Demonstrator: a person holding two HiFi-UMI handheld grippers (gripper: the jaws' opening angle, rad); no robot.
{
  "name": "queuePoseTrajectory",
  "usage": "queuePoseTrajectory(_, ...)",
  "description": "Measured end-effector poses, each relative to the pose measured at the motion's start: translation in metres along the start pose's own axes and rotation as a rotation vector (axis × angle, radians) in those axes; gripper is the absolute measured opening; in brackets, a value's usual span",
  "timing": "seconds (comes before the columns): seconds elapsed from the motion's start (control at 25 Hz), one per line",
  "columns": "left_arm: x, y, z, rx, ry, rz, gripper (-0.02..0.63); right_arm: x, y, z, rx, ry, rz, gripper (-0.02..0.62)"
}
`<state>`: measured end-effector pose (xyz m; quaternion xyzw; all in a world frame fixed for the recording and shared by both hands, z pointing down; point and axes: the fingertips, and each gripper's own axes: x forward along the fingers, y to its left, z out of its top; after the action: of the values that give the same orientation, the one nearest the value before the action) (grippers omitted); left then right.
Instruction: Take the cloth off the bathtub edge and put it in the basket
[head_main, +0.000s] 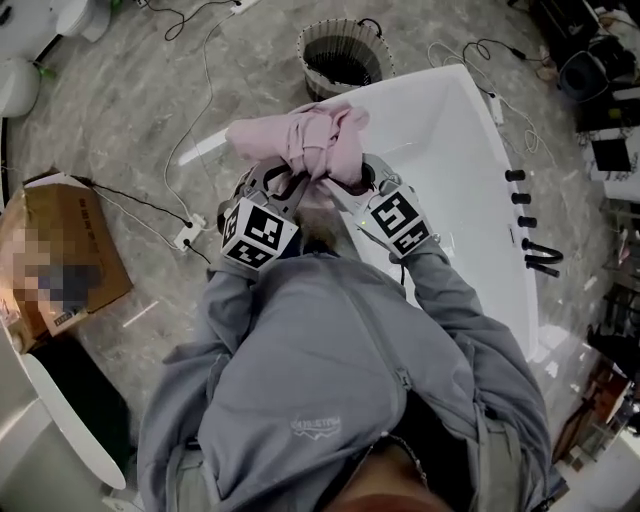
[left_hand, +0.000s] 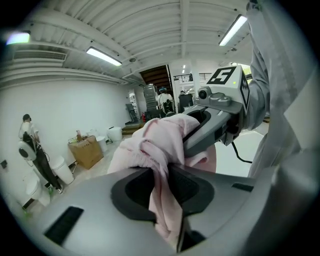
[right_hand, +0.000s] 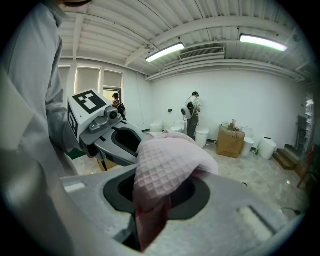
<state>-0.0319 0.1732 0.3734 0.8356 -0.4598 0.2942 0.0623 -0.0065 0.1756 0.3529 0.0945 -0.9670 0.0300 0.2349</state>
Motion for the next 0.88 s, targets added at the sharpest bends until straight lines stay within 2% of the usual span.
queuePoseTrajectory(0.2, -0.004, 0.035, -0.004, -0.026, -0.006, 0.053, 0.078, 0.028, -0.010, 0.020, -0.026, -0.016, 0.042, 0.104)
queuePoseTrajectory(0.4, -0.005, 0.088, -0.013, -0.052, -0.019, 0.086, 0.078, 0.073, -0.027, 0.046, -0.054, -0.020, 0.061, 0.104)
queuePoseTrajectory(0.88, -0.003, 0.230, -0.029, -0.045, -0.041, 0.098, 0.078, 0.186, -0.080, 0.115, -0.056, -0.033, 0.047, 0.104)
